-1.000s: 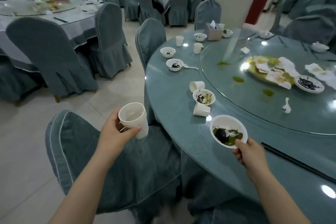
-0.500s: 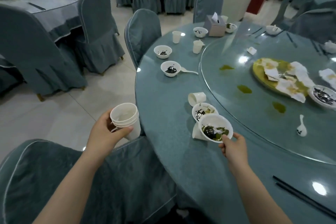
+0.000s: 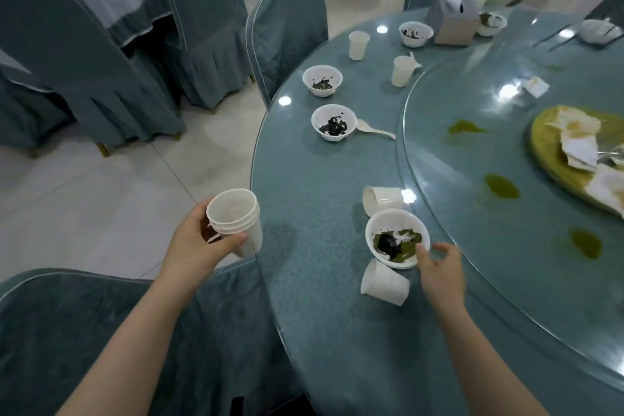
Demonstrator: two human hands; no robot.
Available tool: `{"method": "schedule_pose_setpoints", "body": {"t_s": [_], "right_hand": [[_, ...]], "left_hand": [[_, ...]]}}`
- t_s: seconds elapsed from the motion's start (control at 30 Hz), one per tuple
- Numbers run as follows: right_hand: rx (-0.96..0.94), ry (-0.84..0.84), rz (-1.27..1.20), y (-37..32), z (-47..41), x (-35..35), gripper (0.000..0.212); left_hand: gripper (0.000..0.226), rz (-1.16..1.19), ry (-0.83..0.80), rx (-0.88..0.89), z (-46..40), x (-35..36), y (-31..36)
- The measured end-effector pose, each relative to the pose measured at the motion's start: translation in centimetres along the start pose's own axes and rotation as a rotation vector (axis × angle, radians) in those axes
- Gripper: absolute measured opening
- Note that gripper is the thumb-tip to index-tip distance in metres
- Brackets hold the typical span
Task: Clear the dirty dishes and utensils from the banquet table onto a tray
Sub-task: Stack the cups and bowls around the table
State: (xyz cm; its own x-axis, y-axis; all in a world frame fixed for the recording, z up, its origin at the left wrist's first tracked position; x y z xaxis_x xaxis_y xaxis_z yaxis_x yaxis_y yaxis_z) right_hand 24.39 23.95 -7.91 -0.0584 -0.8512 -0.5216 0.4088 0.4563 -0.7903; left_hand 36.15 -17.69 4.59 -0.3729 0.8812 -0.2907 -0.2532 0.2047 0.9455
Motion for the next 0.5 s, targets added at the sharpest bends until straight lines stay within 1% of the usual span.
{"method": "schedule_pose_setpoints", "body": {"t_s": [0.1, 0.2, 0.3, 0.4, 0.5], "right_hand": [[-0.032, -0.050, 0.070, 0.5, -0.2, 0.0, 0.022], [-0.075, -0.169, 0.143, 0.8, 0.4, 0.9, 0.020], [-0.047, -0.292, 0.138, 1.6, 1.4, 1.8, 0.015], [-0.031, -0.405, 0.149, 2.5, 3.0, 2.7, 0.023], [-0.094, -0.480, 0.187, 1.8, 4.8, 4.0, 0.036]], "left_hand": [[0.055, -0.001, -0.030, -0.025, -0.9, 1.5, -0.8], [0.056, -0.017, -0.070, -0.031, -1.6, 3.0, -1.1], [0.055, -0.014, -0.101, -0.023, -2.3, 4.0, -1.2], [0.056, -0.013, -0.143, -0.024, -2.6, 4.6, -1.5], [0.057, -0.017, -0.162, -0.024, -2.6, 4.4, -1.5]]}}
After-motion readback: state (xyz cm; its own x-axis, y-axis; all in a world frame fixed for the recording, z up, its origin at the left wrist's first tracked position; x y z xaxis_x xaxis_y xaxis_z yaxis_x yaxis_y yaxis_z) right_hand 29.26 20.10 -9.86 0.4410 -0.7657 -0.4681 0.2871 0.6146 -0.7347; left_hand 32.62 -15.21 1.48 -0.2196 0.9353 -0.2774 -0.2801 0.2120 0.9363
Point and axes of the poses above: each hand's wrist, its own z-axis away from the middle knuckle, its own x-axis out of the palm, y = z × x, the point moved 10 cm from there along -z, towards the middle knuckle, and after that the axes turned 4 degrees about -y, right-handed, at the moved point
